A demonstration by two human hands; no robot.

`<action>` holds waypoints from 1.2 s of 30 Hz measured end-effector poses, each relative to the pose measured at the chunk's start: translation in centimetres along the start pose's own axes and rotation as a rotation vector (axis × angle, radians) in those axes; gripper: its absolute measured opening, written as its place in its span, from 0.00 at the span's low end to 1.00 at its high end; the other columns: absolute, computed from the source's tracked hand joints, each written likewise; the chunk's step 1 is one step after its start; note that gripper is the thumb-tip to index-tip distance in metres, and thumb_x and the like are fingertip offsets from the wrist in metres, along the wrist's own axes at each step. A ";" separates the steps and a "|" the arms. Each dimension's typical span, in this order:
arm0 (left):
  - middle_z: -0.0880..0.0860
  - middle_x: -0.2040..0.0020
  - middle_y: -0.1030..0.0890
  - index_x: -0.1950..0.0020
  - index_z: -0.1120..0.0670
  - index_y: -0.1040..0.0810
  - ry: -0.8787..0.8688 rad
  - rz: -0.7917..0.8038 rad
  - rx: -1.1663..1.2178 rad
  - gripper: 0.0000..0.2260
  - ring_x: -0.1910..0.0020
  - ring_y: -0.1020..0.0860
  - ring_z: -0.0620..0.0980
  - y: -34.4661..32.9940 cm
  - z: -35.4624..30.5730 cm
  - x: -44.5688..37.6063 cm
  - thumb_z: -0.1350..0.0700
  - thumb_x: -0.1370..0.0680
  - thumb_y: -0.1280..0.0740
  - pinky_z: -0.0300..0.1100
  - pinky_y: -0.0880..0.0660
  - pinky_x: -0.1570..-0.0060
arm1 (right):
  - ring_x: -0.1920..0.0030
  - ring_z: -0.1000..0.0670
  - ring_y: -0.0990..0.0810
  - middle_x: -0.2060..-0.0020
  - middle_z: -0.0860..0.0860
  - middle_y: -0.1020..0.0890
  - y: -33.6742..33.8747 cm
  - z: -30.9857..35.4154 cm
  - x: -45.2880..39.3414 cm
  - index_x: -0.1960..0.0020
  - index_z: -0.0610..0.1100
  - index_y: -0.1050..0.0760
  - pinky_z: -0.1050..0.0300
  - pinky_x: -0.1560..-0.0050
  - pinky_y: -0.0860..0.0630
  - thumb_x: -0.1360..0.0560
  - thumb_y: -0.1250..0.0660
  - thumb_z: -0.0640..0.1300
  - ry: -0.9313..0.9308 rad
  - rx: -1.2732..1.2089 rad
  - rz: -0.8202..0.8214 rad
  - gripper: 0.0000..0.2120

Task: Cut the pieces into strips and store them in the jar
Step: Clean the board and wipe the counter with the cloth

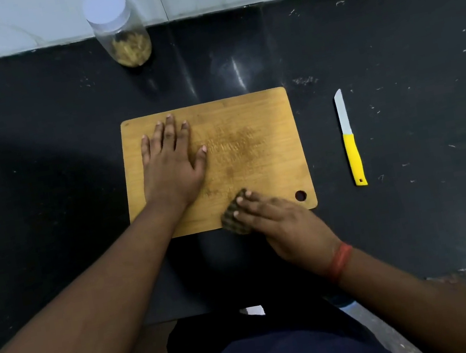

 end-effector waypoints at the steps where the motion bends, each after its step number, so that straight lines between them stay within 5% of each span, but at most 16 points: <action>1: 0.54 0.17 0.46 0.19 0.52 0.42 -0.003 -0.003 0.003 0.30 0.19 0.49 0.55 0.0 0.0 0.0 0.38 0.17 0.50 0.57 0.54 0.21 | 0.25 0.49 0.35 0.27 0.49 0.30 0.2 0.2 0.3 0.28 0.46 0.29 0.53 0.29 0.33 0.24 0.41 0.35 0.008 -0.029 -0.002 0.25; 6: 0.55 0.18 0.46 0.19 0.52 0.42 -0.015 -0.008 0.010 0.30 0.19 0.49 0.55 0.1 -0.1 0.1 0.38 0.17 0.51 0.58 0.54 0.21 | 0.29 0.50 0.30 0.29 0.48 0.28 5.7 -6.4 -6.7 0.28 0.46 0.29 0.55 0.28 0.34 0.26 0.39 0.32 -0.405 -0.021 -0.341 0.27; 9: 0.55 0.18 0.46 0.19 0.52 0.41 -0.010 -0.010 0.010 0.30 0.19 0.49 0.56 0.1 -0.1 0.2 0.38 0.17 0.51 0.58 0.54 0.21 | 0.27 0.50 0.34 0.28 0.49 0.30 7.5 -9.7 -11.7 0.27 0.46 0.30 0.61 0.26 0.42 0.24 0.41 0.34 -0.569 0.018 -0.355 0.26; 20: 0.56 0.17 0.47 0.18 0.52 0.44 -0.013 0.015 0.003 0.30 0.19 0.51 0.56 -0.1 0.0 0.1 0.39 0.17 0.53 0.57 0.54 0.21 | 0.29 0.49 0.30 0.32 0.48 0.24 -0.6 2.3 -2.2 0.34 0.44 0.22 0.56 0.28 0.34 0.29 0.37 0.31 -0.151 -0.078 -0.105 0.25; 27: 0.54 0.17 0.55 0.17 0.53 0.54 -0.033 -0.003 0.123 0.29 0.18 0.58 0.51 1.3 3.8 0.0 0.42 0.15 0.53 0.51 0.58 0.20 | 0.29 0.50 0.30 0.32 0.47 0.25 7.1 -4.7 -11.2 0.31 0.44 0.26 0.66 0.28 0.41 0.27 0.40 0.31 -0.453 -0.067 -0.419 0.25; 31: 0.55 0.17 0.54 0.17 0.53 0.52 -0.051 0.045 0.000 0.28 0.18 0.57 0.52 0.5 5.3 0.1 0.42 0.15 0.55 0.51 0.58 0.20 | 0.27 0.48 0.33 0.28 0.48 0.30 5.8 -6.7 -16.4 0.27 0.48 0.30 0.59 0.25 0.41 0.25 0.41 0.33 -0.419 0.021 -0.219 0.27; 36: 0.55 0.17 0.52 0.17 0.54 0.50 -0.038 0.025 0.001 0.28 0.18 0.55 0.52 0.3 5.2 0.0 0.43 0.16 0.55 0.50 0.57 0.20 | 0.27 0.46 0.33 0.28 0.49 0.29 1.7 -0.9 -10.6 0.29 0.51 0.28 0.52 0.27 0.36 0.22 0.35 0.38 -0.170 0.067 -0.145 0.22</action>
Point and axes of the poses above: each hand's wrist, its own x-axis away from the middle knuckle, its own y-axis out of the back of the hand, z = x × y, the point moved 3 cm from there along -x, towards the middle knuckle
